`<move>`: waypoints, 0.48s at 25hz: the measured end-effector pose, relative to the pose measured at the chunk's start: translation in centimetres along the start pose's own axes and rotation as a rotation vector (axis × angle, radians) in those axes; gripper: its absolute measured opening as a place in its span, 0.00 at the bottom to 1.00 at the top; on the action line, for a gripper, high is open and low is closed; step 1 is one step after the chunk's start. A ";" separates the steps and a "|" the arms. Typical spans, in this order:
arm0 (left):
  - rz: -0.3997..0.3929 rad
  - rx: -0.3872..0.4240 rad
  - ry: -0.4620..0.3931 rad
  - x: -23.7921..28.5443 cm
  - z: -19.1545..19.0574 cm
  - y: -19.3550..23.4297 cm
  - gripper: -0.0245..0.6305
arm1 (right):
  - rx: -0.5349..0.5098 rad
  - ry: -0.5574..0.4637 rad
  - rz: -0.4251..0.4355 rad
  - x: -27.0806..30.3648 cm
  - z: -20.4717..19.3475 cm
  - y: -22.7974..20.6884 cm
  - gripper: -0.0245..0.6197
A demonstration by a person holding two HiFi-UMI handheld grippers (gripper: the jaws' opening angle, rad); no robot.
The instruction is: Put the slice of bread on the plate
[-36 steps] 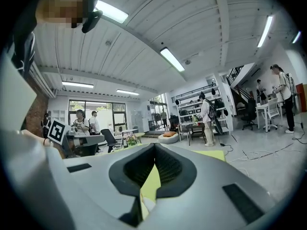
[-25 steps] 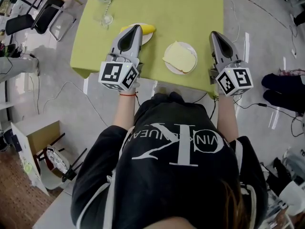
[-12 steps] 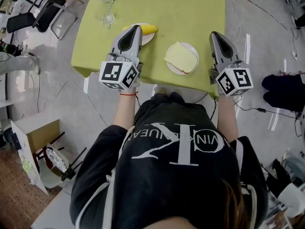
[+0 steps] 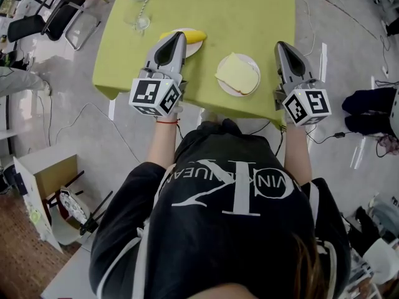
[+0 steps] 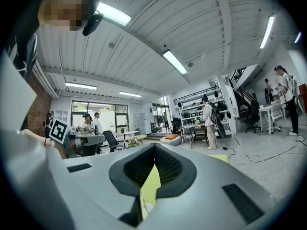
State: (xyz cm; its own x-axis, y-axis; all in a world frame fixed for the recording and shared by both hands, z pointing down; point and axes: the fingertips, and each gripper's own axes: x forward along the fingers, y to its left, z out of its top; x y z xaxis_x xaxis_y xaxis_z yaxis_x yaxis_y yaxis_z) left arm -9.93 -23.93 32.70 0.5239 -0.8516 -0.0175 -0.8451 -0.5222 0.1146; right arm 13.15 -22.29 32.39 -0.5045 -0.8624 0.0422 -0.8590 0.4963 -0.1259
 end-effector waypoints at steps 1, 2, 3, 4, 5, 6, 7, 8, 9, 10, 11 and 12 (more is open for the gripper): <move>0.000 -0.001 0.002 0.0 -0.1 0.0 0.05 | -0.001 0.003 0.001 0.0 -0.1 0.0 0.04; 0.000 -0.001 0.004 0.0 -0.1 0.1 0.05 | -0.001 0.006 0.001 0.0 -0.1 0.0 0.04; 0.000 -0.001 0.006 0.0 -0.1 0.1 0.05 | 0.001 0.008 0.000 0.0 -0.2 0.0 0.04; 0.000 -0.001 0.006 0.0 -0.1 0.2 0.05 | 0.004 0.009 -0.002 0.0 -0.2 -0.1 0.04; 0.001 -0.001 0.006 0.0 -0.1 0.2 0.05 | 0.007 0.009 -0.004 0.0 -0.3 -0.1 0.04; 0.002 -0.001 0.006 -0.1 0.0 0.2 0.05 | 0.009 0.009 -0.005 -0.1 -0.3 -0.1 0.04; 0.002 0.000 0.005 -0.1 0.0 0.1 0.05 | 0.010 0.009 -0.006 -0.2 -0.2 -0.1 0.04; 0.002 0.000 0.004 -0.2 0.1 0.0 0.05 | 0.010 0.008 -0.006 -0.4 -0.2 0.0 0.04; 0.002 0.000 0.004 -0.3 0.1 0.0 0.05 | 0.011 0.008 -0.006 -0.5 -0.2 0.0 0.04; 0.002 -0.001 0.005 -0.3 0.1 -0.1 0.05 | 0.014 0.007 -0.005 -0.5 -0.2 0.0 0.04; 0.003 -0.002 0.006 -0.3 0.1 0.0 0.05 | 0.017 0.007 -0.004 -0.5 -0.3 0.0 0.04; 0.004 -0.002 0.007 -0.3 0.0 0.0 0.05 | 0.020 0.008 -0.004 -0.4 -0.3 0.0 0.04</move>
State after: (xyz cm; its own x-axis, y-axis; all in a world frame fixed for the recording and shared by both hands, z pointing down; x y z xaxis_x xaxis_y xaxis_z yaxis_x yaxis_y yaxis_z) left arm -10.13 -23.68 32.68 0.5216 -0.8531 -0.0105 -0.8467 -0.5191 0.1170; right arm 13.31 -21.86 32.71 -0.5020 -0.8634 0.0512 -0.8591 0.4909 -0.1451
